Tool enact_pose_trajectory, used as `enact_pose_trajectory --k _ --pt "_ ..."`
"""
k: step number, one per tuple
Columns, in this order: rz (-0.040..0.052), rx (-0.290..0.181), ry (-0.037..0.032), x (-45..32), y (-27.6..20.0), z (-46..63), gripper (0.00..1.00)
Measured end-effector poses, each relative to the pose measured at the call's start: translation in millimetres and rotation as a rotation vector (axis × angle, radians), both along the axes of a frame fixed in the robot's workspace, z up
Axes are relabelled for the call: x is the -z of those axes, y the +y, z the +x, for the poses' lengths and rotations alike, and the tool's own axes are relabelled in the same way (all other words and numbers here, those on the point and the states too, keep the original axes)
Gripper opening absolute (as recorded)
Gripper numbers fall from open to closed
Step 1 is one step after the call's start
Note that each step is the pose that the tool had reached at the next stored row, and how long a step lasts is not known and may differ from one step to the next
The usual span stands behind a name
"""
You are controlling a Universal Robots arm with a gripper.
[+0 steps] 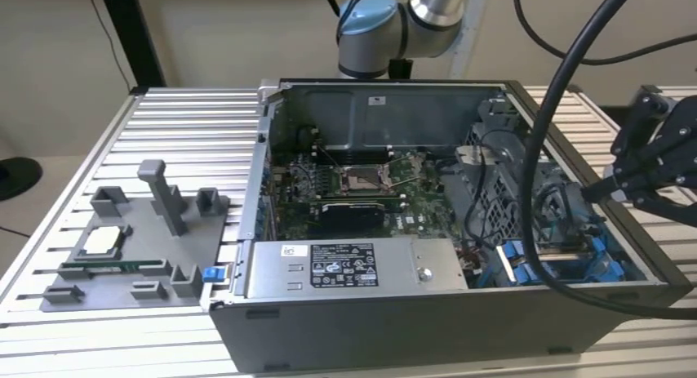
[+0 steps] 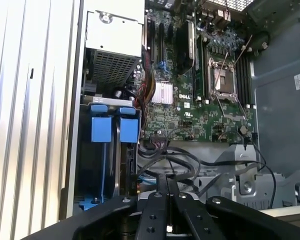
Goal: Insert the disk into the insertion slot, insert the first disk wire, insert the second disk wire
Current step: 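Insert the second disk wire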
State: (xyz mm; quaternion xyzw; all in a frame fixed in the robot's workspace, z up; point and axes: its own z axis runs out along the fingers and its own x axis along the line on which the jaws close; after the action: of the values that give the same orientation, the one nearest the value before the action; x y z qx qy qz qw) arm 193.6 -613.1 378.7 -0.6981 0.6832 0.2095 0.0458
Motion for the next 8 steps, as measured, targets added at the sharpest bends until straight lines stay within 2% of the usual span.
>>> enact_pose_trajectory --k 5,8 --pt "-0.0001 0.000 0.0000 0.0 -0.8 0.0 0.00" --pt "-0.0001 -0.001 0.0002 2.0 -3.0 6.9 0.00"
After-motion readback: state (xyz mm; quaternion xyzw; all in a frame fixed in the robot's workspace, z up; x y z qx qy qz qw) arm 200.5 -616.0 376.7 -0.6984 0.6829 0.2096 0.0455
